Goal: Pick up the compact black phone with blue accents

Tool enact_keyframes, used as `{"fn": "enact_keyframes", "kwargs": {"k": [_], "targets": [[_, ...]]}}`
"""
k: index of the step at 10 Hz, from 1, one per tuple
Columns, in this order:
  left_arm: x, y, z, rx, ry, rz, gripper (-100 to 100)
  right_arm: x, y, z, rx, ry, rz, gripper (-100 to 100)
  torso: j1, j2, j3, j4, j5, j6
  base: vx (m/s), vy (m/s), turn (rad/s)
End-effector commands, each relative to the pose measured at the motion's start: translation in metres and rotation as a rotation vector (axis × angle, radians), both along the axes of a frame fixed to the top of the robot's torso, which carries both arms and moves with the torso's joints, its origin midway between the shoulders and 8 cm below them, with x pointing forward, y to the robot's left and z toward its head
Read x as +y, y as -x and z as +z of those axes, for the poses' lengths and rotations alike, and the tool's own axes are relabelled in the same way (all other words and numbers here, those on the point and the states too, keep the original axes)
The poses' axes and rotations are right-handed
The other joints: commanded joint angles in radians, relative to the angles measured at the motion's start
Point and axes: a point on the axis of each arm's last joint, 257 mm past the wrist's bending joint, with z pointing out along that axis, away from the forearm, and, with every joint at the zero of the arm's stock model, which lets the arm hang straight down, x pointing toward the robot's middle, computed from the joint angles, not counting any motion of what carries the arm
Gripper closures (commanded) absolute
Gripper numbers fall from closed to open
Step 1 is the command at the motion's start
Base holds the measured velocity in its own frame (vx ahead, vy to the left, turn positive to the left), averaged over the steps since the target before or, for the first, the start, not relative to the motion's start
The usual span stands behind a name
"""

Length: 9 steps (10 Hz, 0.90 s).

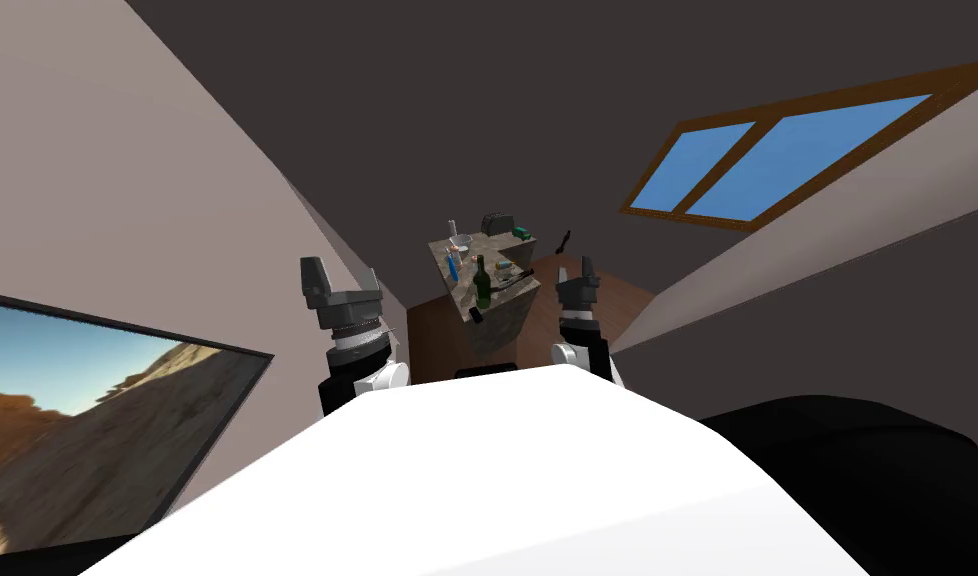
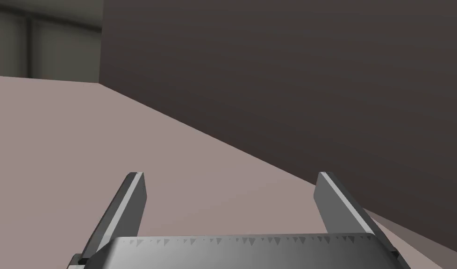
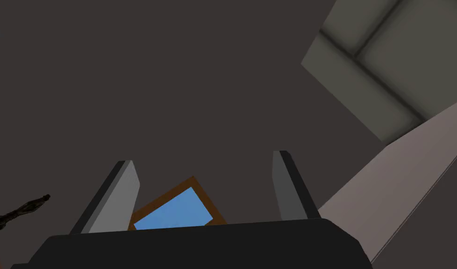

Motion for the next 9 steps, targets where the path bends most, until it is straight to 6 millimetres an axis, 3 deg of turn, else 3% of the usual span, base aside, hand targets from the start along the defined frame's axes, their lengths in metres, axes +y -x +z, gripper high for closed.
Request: {"fn": "enact_keyframes", "kwargs": {"k": [1, 6, 7, 9], "targets": [[0.000, 0.000, 0.000, 0.000, 0.000, 0.000, 0, 0.012, -0.011, -0.012, 0.047, 0.059, 0.026, -100, 0.000, 0.000, 0.000, 0.000, 0.000, 0.000, -0.028, -0.002, 0.062], [0.000, 0.000, 0.000, 0.000, 0.000, 0.000, 0, 0.054, -0.047, -0.072, 0.232, 0.263, 0.086, -100, -0.001, 0.007, 0.004, 0.001, 0.000, 0.000, -0.090, -0.011, 0.104], [0.000, 0.000, 0.000, 0.000, 0.000, 0.000, 0, 0.055, -0.047, -0.072, 0.232, 0.270, 0.084, -100, -0.001, 0.007, 0.004, 0.001, 0.000, 0.000, -0.073, -0.018, 0.047], [0.000, 0.000, 0.000, 0.000, 0.000, 0.000, 0, 0.075, -0.062, -0.106, 0.321, 0.378, 0.109, -100, -0.001, 0.005, 0.003, 0.001, 0.000, 0.000, -0.100, -0.017, 0.126]]}}
